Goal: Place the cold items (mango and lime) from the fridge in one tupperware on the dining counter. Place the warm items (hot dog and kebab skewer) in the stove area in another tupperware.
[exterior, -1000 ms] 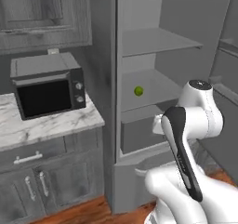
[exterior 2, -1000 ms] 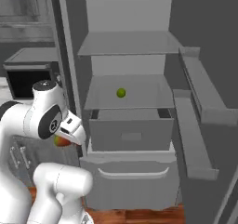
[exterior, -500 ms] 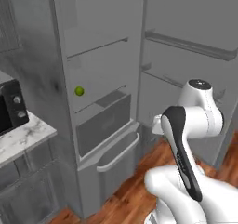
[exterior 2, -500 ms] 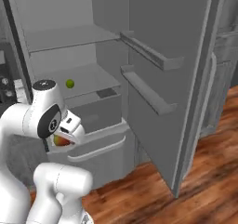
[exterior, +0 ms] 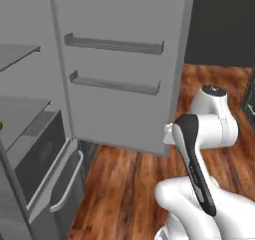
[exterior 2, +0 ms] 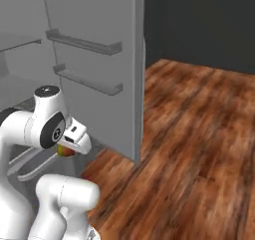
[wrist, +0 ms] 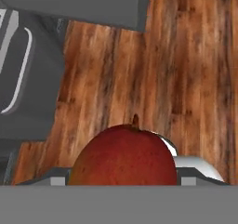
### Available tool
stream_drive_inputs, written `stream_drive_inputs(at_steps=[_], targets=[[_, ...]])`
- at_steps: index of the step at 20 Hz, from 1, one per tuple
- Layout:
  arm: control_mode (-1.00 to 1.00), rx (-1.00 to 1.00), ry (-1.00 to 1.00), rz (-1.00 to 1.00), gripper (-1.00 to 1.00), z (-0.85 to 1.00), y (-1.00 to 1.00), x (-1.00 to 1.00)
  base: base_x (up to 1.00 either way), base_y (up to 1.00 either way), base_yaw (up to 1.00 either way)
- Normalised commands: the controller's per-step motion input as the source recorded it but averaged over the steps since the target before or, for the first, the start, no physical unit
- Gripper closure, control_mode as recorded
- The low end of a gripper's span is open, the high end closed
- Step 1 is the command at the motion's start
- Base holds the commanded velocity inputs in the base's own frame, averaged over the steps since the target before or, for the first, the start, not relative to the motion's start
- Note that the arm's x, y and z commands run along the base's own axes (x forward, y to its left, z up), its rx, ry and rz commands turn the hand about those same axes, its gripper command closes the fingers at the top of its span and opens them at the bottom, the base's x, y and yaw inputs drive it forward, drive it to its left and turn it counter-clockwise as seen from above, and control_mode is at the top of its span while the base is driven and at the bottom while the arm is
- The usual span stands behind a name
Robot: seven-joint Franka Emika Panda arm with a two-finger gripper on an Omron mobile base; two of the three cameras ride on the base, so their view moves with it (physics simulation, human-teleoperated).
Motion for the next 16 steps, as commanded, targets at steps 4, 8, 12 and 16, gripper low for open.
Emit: stream_drive_inputs(at_steps=[4, 8, 12, 16], targets=[[1.0, 0.0, 0.0, 0.0, 1.0, 0.0, 0.0, 0.0, -0.46, 0.0, -0.87], [1.0, 0.0, 0.0, 0.0, 1.0, 0.0, 0.0, 0.0, -0.31, 0.0, -0.74], [1.0, 0.0, 0.0, 0.0, 1.0, 0.0, 0.0, 0.0, 0.0, -0.36, -0.32], [1.0, 0.0, 0.0, 0.0, 1.0, 0.0, 0.0, 0.0, 0.11, -0.79, -0.02]])
